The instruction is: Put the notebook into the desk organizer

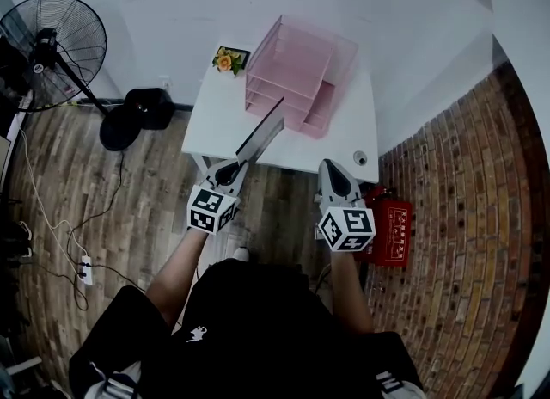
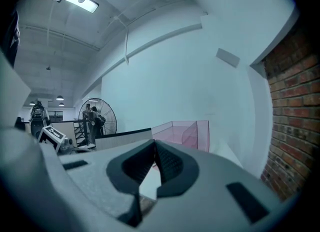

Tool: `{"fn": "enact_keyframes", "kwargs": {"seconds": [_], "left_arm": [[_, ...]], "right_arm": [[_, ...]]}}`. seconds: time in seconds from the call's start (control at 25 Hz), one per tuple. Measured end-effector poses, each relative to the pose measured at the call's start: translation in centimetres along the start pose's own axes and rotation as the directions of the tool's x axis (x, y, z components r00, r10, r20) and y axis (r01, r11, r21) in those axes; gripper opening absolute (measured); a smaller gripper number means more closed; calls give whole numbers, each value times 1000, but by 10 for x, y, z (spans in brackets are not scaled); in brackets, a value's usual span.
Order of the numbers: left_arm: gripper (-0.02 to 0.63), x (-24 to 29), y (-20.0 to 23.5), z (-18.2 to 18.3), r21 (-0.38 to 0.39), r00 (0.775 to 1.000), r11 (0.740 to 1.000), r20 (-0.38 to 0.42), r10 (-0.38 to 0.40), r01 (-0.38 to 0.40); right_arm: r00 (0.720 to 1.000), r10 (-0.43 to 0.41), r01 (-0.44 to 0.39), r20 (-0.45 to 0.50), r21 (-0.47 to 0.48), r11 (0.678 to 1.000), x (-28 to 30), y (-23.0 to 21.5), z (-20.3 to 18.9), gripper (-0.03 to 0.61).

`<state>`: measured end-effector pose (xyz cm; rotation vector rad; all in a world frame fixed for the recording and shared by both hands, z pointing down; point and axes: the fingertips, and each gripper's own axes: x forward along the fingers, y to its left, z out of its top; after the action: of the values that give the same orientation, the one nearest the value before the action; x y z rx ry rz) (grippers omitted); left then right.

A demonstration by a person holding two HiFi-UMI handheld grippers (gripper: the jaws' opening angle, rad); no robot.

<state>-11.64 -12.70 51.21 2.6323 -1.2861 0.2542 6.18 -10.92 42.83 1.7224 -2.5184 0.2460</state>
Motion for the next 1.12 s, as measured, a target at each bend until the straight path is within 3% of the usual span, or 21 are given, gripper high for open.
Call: {"fn": "enact_keyframes", "kwargs": {"seconds": [0.28,0.56,0.76,1.12], "left_arm": [[11,9,11,-11,-63,998,996,-32,-60,58],[11,28,18,-16,-135,997,989,-39,-62,57],[9,41,24,-18,-240,998,969,-27,-65,57],[9,71,27,-22,-363,999,931,-11,-40,34]], "right_arm": [[999,10,-11,-34,-5,1000,21,7,-9,3],[998,48,-48,-42,2,999,46,-6,-9,3],[993,98,-98,-58,4,995,72,-18,-8,3],[980,182,-182,-85,10,983,109,-40,-9,3]]}}
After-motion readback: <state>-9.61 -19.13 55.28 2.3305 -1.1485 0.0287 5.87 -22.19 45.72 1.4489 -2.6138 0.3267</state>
